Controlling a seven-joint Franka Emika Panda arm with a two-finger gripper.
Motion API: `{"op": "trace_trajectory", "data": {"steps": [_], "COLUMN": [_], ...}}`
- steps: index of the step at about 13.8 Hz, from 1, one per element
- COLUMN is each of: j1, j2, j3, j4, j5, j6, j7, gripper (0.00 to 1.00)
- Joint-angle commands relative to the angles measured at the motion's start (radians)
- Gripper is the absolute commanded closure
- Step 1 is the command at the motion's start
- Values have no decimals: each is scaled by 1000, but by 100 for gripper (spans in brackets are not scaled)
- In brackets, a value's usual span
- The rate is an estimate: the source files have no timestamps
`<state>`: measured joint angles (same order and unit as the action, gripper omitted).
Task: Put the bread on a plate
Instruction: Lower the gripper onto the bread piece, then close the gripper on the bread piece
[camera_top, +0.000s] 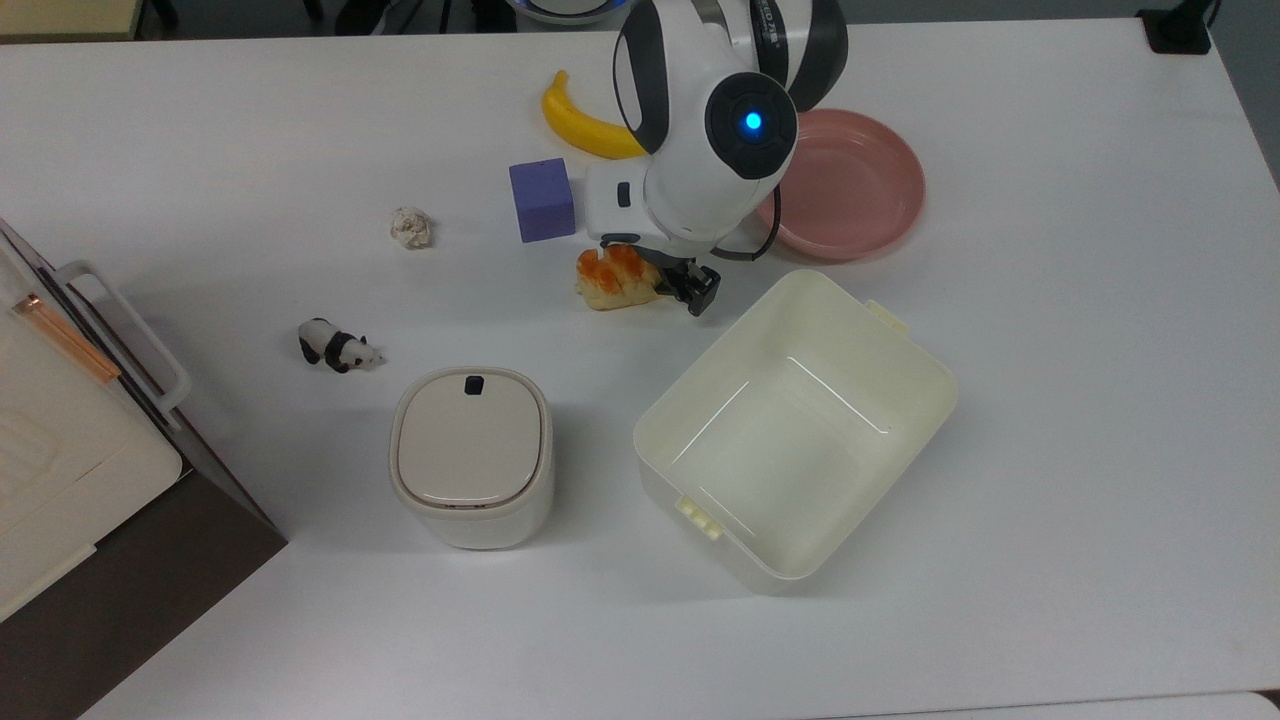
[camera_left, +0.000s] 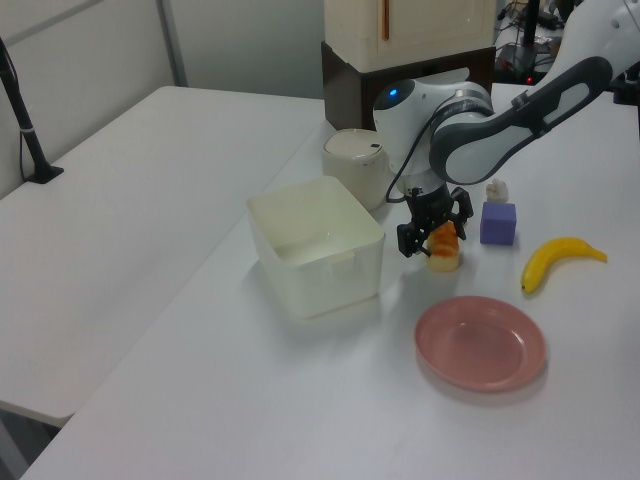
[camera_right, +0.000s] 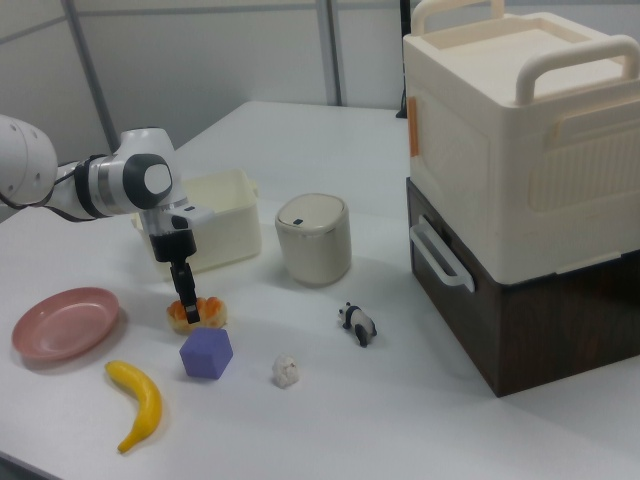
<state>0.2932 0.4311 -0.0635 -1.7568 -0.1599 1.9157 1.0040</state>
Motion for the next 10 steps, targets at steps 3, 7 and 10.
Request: {"op": "trace_trajectory", "data": {"steps": [3,7,10], "j1": [-12,-14,-12], "j2": [5,5,2], "j3": [8,13,14], "j4": [-6,-4,-3], "j5": [3,3,3], "j6": [31,31,29], "j7": [-36,-38,-53], "gripper": [37,61,73]}}
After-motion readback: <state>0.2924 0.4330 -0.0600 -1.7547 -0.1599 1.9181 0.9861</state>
